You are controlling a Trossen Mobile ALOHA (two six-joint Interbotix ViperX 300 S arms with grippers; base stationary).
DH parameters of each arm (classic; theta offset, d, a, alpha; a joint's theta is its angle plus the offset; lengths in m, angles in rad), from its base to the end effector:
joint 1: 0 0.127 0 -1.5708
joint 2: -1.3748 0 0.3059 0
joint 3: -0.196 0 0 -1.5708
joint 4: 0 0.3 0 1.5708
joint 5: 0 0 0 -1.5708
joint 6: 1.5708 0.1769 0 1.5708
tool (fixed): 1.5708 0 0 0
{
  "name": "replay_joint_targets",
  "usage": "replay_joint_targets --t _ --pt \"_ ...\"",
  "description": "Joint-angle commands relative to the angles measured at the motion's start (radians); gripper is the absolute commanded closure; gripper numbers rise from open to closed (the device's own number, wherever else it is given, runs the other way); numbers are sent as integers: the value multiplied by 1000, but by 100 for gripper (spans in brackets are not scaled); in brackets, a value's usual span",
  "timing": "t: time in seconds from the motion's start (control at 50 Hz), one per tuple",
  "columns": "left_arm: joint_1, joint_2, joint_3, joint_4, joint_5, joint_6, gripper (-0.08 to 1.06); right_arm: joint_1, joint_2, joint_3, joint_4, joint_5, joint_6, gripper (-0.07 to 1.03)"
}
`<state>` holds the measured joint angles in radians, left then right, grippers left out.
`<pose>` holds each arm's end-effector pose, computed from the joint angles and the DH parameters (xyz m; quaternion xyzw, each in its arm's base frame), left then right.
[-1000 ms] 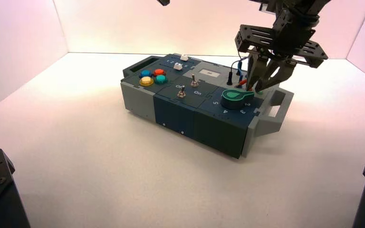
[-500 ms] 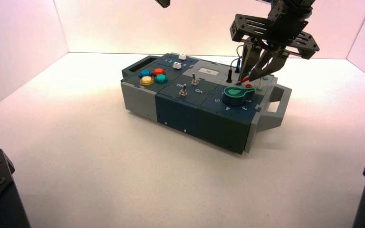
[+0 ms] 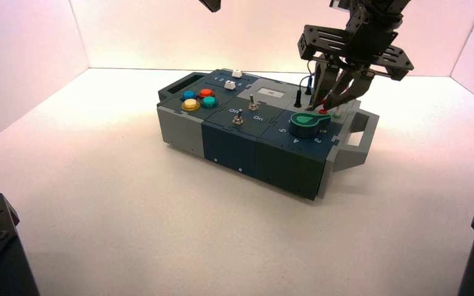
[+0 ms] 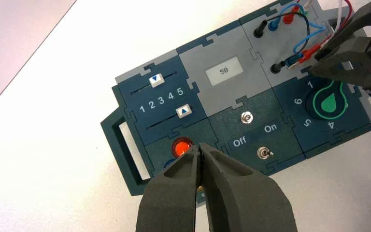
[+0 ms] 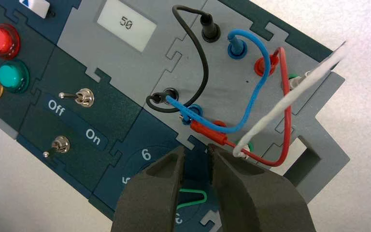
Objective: Insert the red wire.
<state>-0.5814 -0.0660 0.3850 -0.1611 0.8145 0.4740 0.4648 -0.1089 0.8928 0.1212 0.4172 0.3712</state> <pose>0.3229 -0.2369 0.1776 0.2643 0.4591 -0.3783 0.7592 0.2673 0.1437 0.0554 0.0776 0.5860 0.0720 0.8034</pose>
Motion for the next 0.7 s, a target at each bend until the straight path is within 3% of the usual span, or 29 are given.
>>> replay_joint_targets --t 0.02,0.7 --pt "2 -14 -12 -2 -8 3 101 -9 -9 -15 -9 -5 -3 69" --pt "-5 -14 -9 0 -8 3 101 -46 3 -9 -37 -28 -2 69"
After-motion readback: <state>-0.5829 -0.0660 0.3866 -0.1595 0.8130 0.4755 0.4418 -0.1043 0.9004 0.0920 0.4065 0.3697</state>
